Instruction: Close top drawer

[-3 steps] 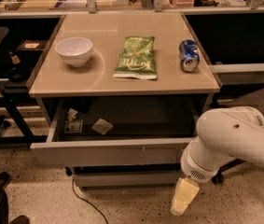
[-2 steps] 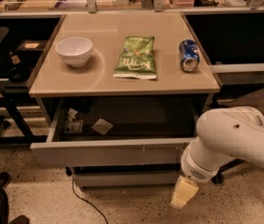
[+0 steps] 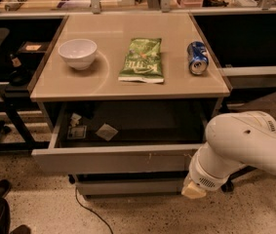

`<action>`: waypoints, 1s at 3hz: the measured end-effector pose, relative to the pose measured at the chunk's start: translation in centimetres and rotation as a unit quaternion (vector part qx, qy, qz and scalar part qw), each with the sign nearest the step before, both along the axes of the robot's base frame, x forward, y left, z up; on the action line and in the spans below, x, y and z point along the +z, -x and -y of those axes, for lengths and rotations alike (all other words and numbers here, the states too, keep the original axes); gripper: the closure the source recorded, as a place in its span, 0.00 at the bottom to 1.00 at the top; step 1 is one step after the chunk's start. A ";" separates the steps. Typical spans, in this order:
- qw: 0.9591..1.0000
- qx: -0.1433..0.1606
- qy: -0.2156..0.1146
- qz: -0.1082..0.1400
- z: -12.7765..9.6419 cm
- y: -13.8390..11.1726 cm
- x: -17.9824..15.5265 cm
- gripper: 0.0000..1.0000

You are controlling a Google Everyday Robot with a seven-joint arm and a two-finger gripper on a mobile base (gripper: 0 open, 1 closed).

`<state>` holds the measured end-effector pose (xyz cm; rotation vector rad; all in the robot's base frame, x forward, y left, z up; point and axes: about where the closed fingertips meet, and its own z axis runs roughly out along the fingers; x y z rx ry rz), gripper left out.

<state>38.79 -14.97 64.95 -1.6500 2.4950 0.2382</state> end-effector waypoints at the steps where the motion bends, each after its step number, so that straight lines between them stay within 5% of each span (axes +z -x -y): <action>1: 1.000 0.000 0.000 0.000 0.0 0.0 0.0 0.88; 2: 1.000 0.012 0.006 0.016 -0.6 -2.1 0.0 1.00; 3: 0.999 0.018 0.019 0.041 -1.4 -5.9 -0.2 1.00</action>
Offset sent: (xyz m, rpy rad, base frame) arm 0.0525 0.0143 -0.0011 -0.0248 -0.0768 0.0578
